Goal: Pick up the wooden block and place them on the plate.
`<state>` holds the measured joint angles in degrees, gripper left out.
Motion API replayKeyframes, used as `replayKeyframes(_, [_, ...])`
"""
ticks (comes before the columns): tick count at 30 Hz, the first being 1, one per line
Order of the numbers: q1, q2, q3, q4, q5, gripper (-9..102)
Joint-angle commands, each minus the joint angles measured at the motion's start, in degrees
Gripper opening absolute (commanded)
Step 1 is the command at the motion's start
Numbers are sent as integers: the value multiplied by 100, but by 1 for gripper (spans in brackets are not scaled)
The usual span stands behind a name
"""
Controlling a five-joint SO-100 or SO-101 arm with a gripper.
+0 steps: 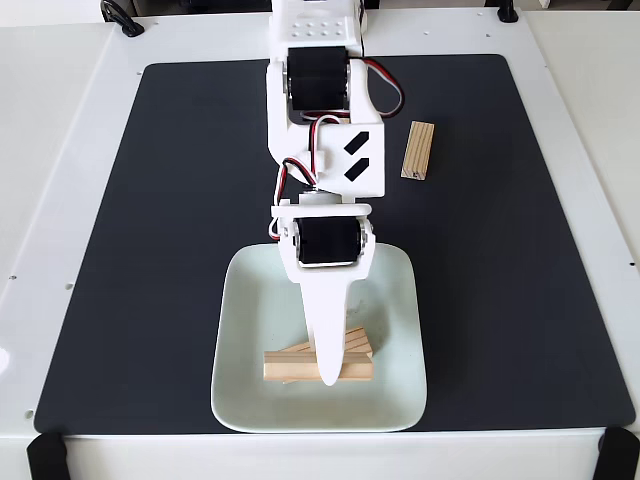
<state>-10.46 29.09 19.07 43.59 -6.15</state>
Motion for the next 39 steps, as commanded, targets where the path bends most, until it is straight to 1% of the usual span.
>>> replayKeyframes(1, [18, 158, -290, -105, 35, 0])
replayKeyframes(2, [18, 176, -290, -105, 35, 0])
replayKeyframes(4, [18, 202, -272, -105, 176, 5])
replayKeyframes(7, [26, 220, -290, -105, 642, 20])
replayKeyframes(9, [26, 229, -290, -79, 668, 30])
replayKeyframes(12, [18, 246, -290, -44, 668, 40])
replayKeyframes(24, [-97, 861, -193, -26, 703, 40])
replayKeyframes(27, [-132, 1415, 18, 272, 738, 40])
replayKeyframes(32, [-237, 2522, 976, 729, 747, 40])
replayKeyframes(39, [-246, 4228, 2988, 765, 650, 40])
